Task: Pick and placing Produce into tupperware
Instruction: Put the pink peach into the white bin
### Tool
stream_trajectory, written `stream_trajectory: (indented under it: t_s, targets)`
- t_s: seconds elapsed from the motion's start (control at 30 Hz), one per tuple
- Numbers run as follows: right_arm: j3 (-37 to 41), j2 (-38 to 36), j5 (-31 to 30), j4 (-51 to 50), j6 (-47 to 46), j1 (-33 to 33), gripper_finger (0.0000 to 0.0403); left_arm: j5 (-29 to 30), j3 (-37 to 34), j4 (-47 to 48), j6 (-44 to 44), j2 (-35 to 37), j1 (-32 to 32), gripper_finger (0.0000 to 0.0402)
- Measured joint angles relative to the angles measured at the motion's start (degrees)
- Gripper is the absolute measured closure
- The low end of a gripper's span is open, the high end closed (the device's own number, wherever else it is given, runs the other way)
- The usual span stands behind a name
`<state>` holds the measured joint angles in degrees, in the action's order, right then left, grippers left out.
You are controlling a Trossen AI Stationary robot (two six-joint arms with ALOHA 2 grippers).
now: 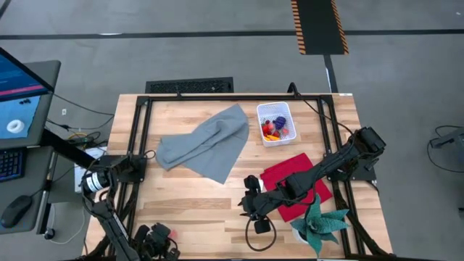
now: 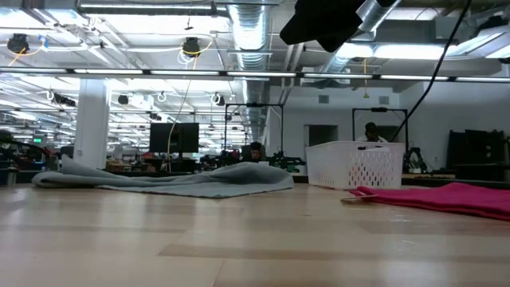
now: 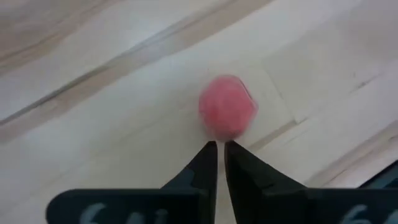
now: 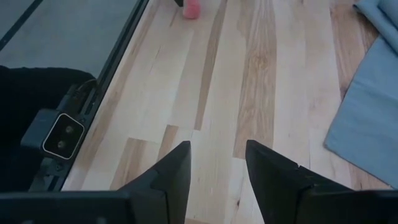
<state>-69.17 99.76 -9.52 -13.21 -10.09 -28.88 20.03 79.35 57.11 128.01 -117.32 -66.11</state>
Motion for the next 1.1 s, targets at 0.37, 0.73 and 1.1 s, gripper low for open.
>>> stream_trajectory:
  t_s: [0.37,0.73,1.1]
  targets:
    - [-0.02,-0.01,0.00,0.00,-0.02,0.00,0.0232,-3.03,0.00,-1.09,-2.49,0.00,0.87,0.0235]
    - [-0.02,-0.01,0.00,0.02,-0.12,0.00,0.0232,-5.83,0.00,0.45,-10.29,0.01,5.31,0.0167]
    - [-0.02,-0.01,0.00,0.00,-0.42,0.00,0.0232,-6.50,0.00,0.21,-10.93,0.04,5.40,0.0303]
